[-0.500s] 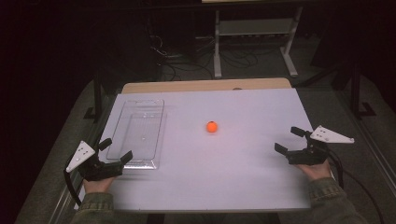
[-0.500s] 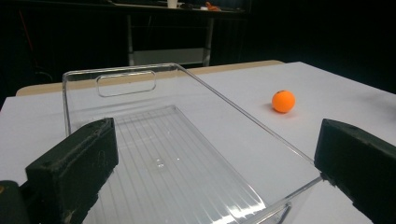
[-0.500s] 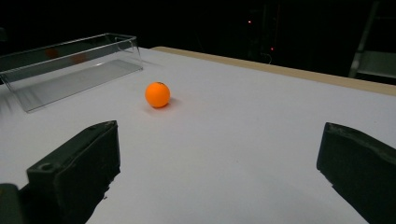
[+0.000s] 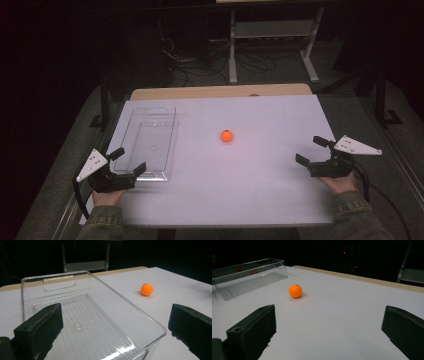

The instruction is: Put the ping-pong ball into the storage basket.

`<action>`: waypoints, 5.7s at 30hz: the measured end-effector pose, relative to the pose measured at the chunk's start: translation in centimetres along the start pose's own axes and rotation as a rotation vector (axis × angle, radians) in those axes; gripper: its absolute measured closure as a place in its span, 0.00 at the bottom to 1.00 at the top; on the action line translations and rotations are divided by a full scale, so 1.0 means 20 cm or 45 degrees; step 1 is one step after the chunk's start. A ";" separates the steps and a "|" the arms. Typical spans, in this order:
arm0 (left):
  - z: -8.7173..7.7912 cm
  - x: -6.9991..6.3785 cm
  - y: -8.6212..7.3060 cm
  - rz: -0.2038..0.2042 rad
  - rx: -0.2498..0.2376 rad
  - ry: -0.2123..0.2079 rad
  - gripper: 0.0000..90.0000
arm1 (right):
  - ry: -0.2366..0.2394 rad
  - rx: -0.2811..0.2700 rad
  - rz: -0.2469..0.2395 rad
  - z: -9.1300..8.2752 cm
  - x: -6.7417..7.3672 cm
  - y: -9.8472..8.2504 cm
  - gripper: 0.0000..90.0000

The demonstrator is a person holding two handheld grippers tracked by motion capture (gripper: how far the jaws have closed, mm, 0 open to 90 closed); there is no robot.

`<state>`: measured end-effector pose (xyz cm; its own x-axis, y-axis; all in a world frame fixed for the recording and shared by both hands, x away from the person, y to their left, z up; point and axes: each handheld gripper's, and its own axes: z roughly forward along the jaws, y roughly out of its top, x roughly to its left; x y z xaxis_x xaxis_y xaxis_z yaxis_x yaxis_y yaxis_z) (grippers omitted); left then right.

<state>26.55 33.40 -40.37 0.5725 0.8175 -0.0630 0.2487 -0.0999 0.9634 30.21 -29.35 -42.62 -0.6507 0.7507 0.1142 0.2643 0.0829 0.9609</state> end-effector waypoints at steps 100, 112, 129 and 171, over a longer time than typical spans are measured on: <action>0.55 -0.18 0.67 0.339 0.304 -0.259 0.00 | 0.035 -0.001 -0.074 0.01 0.05 0.00 0.00; 0.62 -0.18 0.69 0.362 0.334 -0.259 0.00 | 0.041 0.014 -0.093 0.01 0.06 0.00 0.00; 0.75 -0.23 0.71 0.435 0.420 -0.293 0.00 | 0.050 0.000 -0.076 0.00 0.05 0.00 0.00; 1.08 -0.39 0.72 0.565 0.612 -0.453 0.00 | 0.077 0.017 -0.084 0.01 0.07 0.00 0.00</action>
<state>42.45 13.35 -31.65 0.8967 0.4178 0.1465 0.2028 -0.6818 0.7029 29.49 -28.20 -42.57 -0.7089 0.7022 0.0662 0.2286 0.1400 0.9634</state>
